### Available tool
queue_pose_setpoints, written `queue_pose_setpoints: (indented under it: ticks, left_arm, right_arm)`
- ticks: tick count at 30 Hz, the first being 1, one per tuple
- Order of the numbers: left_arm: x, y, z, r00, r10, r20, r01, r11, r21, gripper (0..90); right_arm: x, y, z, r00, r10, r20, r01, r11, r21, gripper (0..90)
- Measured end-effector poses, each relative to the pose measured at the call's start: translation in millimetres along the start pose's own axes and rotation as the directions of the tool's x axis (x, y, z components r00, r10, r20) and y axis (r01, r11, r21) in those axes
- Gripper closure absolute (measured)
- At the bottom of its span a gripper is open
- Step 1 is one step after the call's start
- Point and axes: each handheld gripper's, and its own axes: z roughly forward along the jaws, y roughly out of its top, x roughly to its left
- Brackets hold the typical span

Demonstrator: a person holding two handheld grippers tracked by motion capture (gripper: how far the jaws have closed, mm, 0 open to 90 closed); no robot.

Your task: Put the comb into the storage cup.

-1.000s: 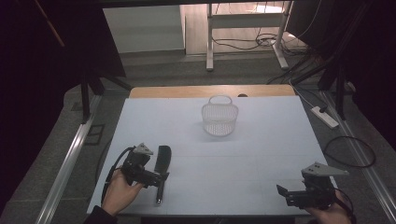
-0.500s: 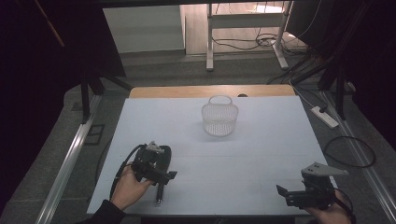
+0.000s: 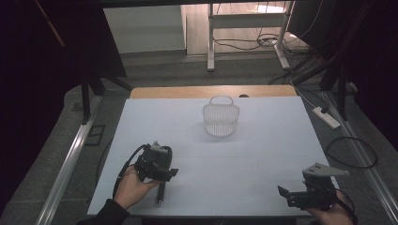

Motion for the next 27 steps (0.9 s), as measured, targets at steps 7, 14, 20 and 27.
queue_pose_setpoints:
  ticks: [7,14,20,27]
  left_arm:
    - [3.1,-1.9,-3.9,0.9989,-0.015,0.045,0.016,0.9997,-0.02,69.7]
    - [1.3,-4.4,-1.6,0.9978,0.031,0.058,-0.03,0.9995,-0.012,87.7]
    - [4.1,-8.3,1.8,0.9977,0.004,0.067,-0.003,0.9999,-0.013,89.3]
    - [4.7,-13.7,11.3,0.9973,0.029,0.067,-0.031,0.9993,0.02,89.2]
  right_arm:
    - [0.0,-0.1,-0.1,1.0,-0.001,0.001,0.001,1.0,0.0,0.6]
    - [0.1,0.1,0.2,1.0,0.002,0.003,-0.002,1.0,0.004,1.1]
    - [-0.2,0.1,0.2,1.0,0.005,0.002,-0.005,1.0,0.005,1.4]
    - [-0.1,0.0,0.0,1.0,0.003,0.002,-0.003,1.0,0.004,1.6]
